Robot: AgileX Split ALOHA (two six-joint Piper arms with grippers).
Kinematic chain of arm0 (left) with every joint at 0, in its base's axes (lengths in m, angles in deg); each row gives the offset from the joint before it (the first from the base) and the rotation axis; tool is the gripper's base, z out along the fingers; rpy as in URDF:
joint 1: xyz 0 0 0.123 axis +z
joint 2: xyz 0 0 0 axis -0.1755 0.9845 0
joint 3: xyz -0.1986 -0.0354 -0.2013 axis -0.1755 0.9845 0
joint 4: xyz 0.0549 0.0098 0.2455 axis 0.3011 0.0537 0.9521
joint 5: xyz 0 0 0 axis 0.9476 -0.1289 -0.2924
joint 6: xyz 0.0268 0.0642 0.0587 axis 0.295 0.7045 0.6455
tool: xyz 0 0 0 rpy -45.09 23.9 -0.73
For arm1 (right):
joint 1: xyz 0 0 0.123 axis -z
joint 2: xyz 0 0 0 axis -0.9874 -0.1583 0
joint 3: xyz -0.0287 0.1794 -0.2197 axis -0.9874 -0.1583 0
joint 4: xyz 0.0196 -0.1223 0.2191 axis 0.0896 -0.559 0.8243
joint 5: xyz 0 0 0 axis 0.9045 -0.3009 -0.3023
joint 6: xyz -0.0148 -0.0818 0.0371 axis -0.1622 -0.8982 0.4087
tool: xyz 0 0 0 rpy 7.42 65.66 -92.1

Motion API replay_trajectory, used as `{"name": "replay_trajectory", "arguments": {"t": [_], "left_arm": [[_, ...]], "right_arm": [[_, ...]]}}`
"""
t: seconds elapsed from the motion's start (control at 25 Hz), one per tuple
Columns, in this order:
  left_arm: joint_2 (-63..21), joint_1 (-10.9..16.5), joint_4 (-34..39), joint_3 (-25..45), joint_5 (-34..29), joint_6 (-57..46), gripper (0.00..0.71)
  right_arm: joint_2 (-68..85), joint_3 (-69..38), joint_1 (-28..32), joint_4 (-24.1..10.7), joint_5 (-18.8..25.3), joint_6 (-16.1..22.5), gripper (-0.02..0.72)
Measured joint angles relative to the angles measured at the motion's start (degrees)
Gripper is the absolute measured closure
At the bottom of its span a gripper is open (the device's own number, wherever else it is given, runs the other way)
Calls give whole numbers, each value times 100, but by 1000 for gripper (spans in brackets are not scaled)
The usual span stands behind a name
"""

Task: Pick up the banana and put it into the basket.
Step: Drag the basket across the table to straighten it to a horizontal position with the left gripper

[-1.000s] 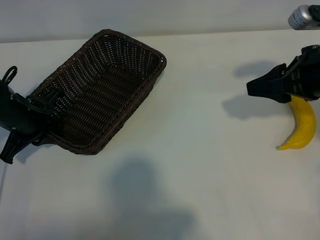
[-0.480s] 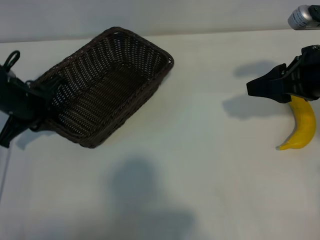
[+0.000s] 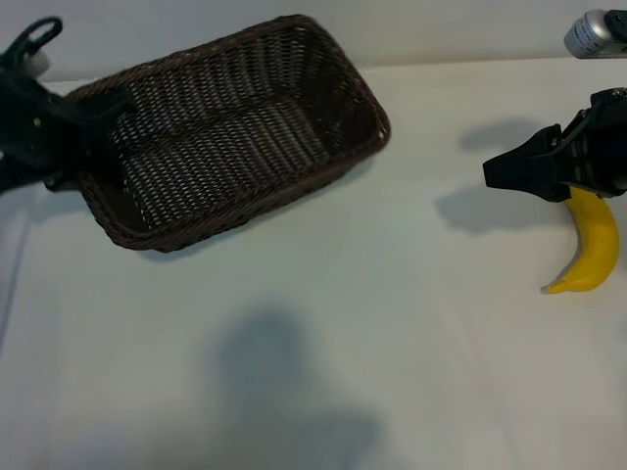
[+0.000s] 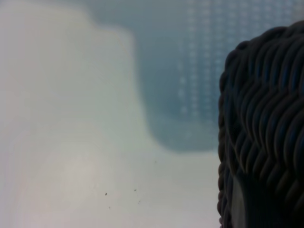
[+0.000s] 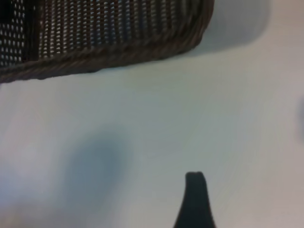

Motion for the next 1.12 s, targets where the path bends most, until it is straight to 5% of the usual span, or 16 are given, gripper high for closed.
{"name": "replay_trajectory", "arguments": {"t": [0.52,1.12], "left_arm": [[1069,0,-216,-1380,-1494,2049,553],[1811,-596,-422,-1407,-952,2085,553]], "right_arm": [[0,0,0,0,0,0,136],[0,0,0,0,5,0,136]]}}
